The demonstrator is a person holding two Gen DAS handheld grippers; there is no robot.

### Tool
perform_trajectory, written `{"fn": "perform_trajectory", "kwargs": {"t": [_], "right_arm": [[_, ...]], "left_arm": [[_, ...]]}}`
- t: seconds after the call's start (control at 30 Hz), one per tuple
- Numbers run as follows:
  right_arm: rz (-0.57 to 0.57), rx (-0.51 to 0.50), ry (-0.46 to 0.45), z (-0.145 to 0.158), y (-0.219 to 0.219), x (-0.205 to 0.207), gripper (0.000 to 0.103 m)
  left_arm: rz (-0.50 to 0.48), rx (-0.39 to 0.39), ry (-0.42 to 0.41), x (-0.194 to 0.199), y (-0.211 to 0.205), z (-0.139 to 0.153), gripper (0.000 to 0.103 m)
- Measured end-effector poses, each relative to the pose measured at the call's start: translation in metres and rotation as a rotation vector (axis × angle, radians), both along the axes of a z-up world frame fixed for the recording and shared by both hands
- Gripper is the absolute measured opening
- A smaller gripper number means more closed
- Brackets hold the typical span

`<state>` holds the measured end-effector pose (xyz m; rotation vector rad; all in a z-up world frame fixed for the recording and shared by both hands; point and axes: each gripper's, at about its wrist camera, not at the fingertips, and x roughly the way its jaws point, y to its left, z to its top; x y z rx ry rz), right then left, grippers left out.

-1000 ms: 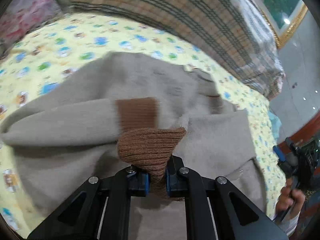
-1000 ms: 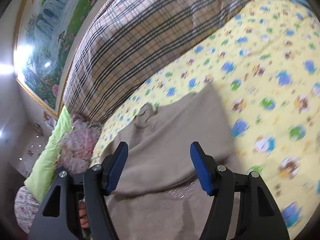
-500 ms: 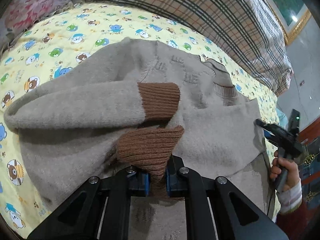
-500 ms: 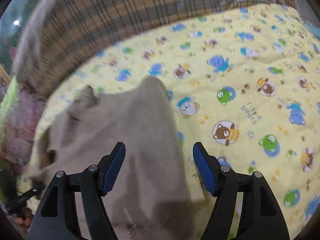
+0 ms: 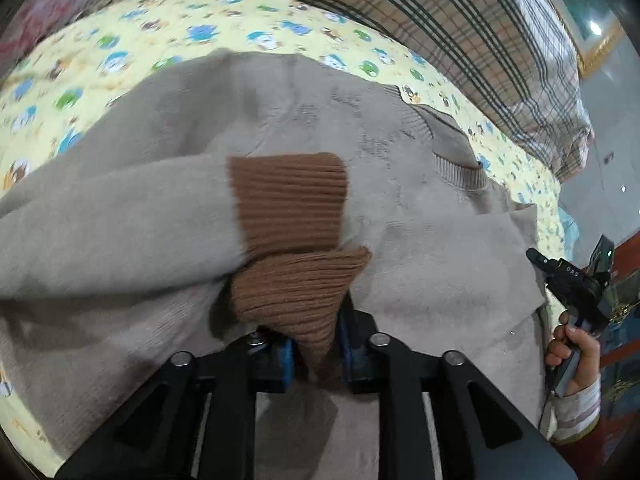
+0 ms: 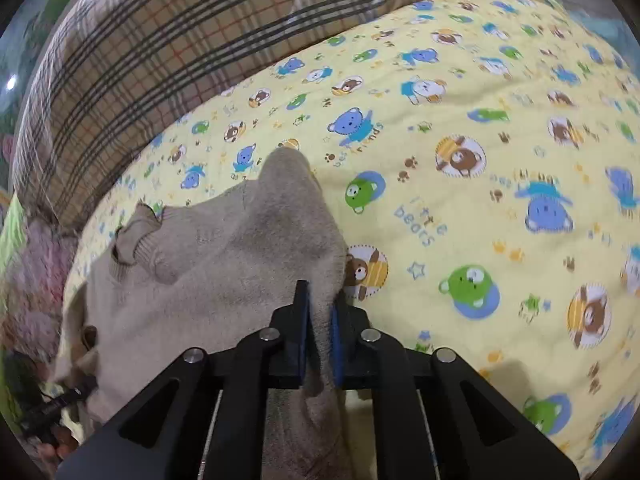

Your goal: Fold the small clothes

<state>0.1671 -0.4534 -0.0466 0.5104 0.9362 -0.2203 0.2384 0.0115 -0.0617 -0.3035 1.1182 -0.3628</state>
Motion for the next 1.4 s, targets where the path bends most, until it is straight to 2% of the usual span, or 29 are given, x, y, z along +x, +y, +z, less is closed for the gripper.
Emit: {"fn": "perform_trajectory", "kwargs": {"t": [0.03, 0.13, 0.2, 0.33, 0.43, 0.5, 0.53, 0.6, 0.63, 0.67, 0.7, 0.8, 0.93, 1.1, 1.13, 1.17, 1.2, 1.23, 1.27, 1.3, 1.33, 1.4], "right_arm": [[-0.021, -0.017, -0.004, 0.005, 0.002, -0.005, 0.018], [-0.019, -0.034, -0.057, 0.023, 0.013, -0.017, 0.022], [0.004, -0.036, -0.092, 0.034, 0.026, -0.027, 0.029], [0.094, 0.014, -0.147, 0.048, 0.059, -0.044, 0.034], [0.163, 0.059, -0.164, 0.051, 0.089, -0.058, 0.035], [0.192, 0.087, -0.162, 0.05, 0.105, -0.065, 0.036], [0.211, 0.106, -0.155, 0.048, 0.117, -0.068, 0.036], [0.248, 0.131, -0.149, 0.043, 0.131, -0.072, 0.036], [0.27, 0.152, -0.144, 0.04, 0.139, -0.074, 0.036], [0.287, 0.175, -0.14, 0.037, 0.146, -0.075, 0.036], [0.295, 0.185, -0.135, 0.034, 0.151, -0.077, 0.036], [0.304, 0.206, -0.113, 0.024, 0.163, -0.08, 0.036], [0.298, 0.24, -0.088, 0.015, 0.17, -0.079, 0.036], [0.295, 0.243, -0.083, 0.016, 0.172, -0.082, 0.036], [0.289, 0.247, -0.081, 0.015, 0.171, -0.082, 0.036], [0.284, 0.249, -0.079, 0.015, 0.17, -0.082, 0.036], [0.28, 0.248, -0.075, 0.014, 0.169, -0.082, 0.036], [0.274, 0.247, -0.073, 0.014, 0.169, -0.082, 0.036], [0.272, 0.248, -0.073, 0.014, 0.169, -0.082, 0.036], [0.27, 0.248, -0.074, 0.014, 0.169, -0.082, 0.036], [0.268, 0.249, -0.075, 0.015, 0.169, -0.082, 0.036], [0.269, 0.252, -0.079, 0.017, 0.17, -0.081, 0.036]], "left_arm": [[0.003, 0.0, 0.004, -0.003, 0.005, 0.002, 0.029], [0.016, 0.012, -0.01, -0.016, 0.018, 0.011, 0.037], [0.032, 0.028, -0.03, -0.028, 0.025, 0.017, 0.037], [0.044, 0.054, -0.05, -0.049, 0.041, 0.028, 0.038], [0.049, 0.007, -0.027, -0.053, 0.057, 0.033, 0.042], [0.074, -0.042, -0.017, -0.051, 0.069, 0.038, 0.049], [0.099, -0.041, -0.02, -0.05, 0.074, 0.04, 0.049], [0.133, 0.036, -0.067, -0.053, 0.077, 0.051, 0.052], [0.129, 0.081, -0.093, -0.055, 0.076, 0.055, 0.056], [0.114, 0.126, -0.111, -0.058, 0.074, 0.057, 0.064], [0.091, 0.157, -0.118, -0.06, 0.071, 0.056, 0.066], [0.012, 0.219, -0.11, -0.063, 0.062, 0.048, 0.066], [-0.028, 0.348, -0.117, -0.05, 0.045, 0.031, 0.066], [-0.073, 0.429, -0.13, -0.024, 0.026, 0.014, 0.065], [-0.077, 0.433, -0.135, -0.02, 0.025, 0.013, 0.065], [-0.078, 0.433, -0.144, -0.018, 0.026, 0.013, 0.056], [-0.075, 0.434, -0.154, -0.015, 0.027, 0.014, 0.041], [-0.074, 0.424, -0.158, -0.012, 0.03, 0.015, 0.035], [-0.073, 0.387, -0.153, -0.009, 0.036, 0.017, 0.029], [-0.069, 0.359, -0.151, -0.008, 0.041, 0.019, 0.016], [-0.059, 0.349, -0.155, -0.007, 0.045, 0.021, 0.01], [-0.03, 0.326, -0.155, -0.006, 0.058, 0.029, 0.007]]}}
